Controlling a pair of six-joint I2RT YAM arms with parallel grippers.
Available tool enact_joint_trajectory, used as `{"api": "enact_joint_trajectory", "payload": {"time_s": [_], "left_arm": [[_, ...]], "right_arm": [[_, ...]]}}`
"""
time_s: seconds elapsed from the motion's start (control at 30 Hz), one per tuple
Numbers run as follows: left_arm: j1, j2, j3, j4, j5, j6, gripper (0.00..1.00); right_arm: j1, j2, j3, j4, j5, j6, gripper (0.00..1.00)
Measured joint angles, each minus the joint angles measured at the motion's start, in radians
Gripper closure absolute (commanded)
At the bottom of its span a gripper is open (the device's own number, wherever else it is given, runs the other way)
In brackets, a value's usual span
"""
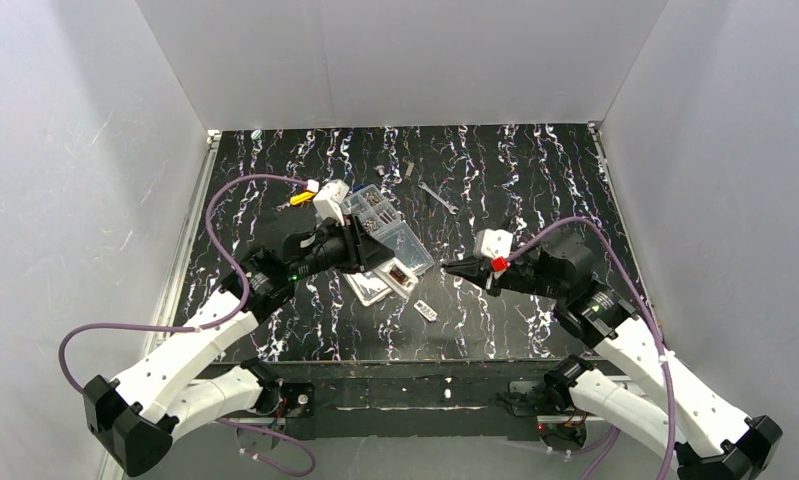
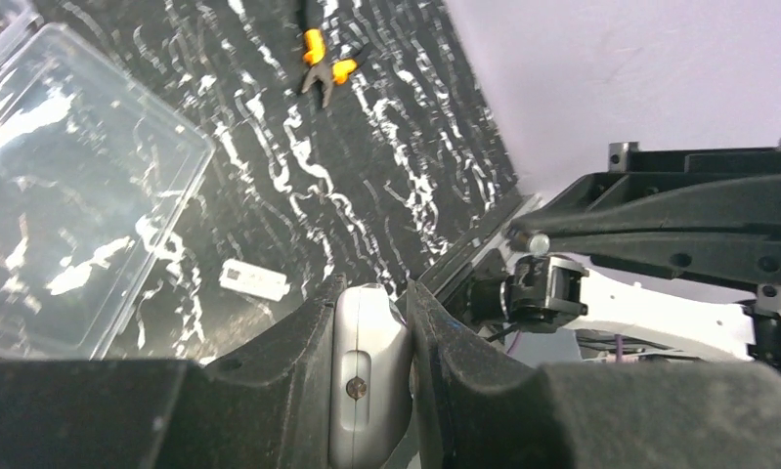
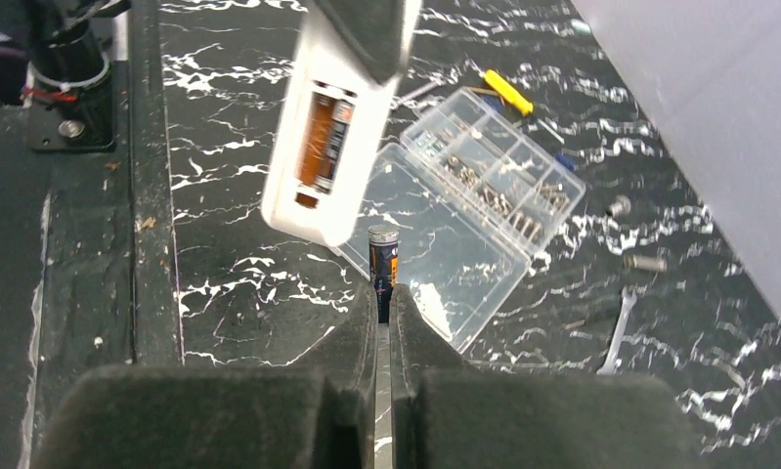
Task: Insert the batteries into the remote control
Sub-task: Pick up the battery from the center of the board, then load the battery into the remote control.
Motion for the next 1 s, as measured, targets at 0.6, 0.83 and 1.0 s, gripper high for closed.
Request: {"api": "enact_joint_trajectory", "payload": {"time_s": [0.6, 0.83, 1.0], "left_arm": [[0.000, 0.001, -0.068, 0.472, 0.307, 0.046, 1.00], [0.000, -0.003, -0.070, 0.489, 0.395, 0.111, 1.00], [0.000, -0.007, -0.071, 0.500, 0.426, 0.139, 1.00]], "right_arm": [[0.000, -0.034, 0.089, -0.064, -0.158, -0.149, 0.99], [0.000, -0.066, 0.119, -0.106, -0.137, -0.152, 0.99], [0.000, -0.067, 0.138, -0.124, -0.128, -0.161, 0.99]]}}
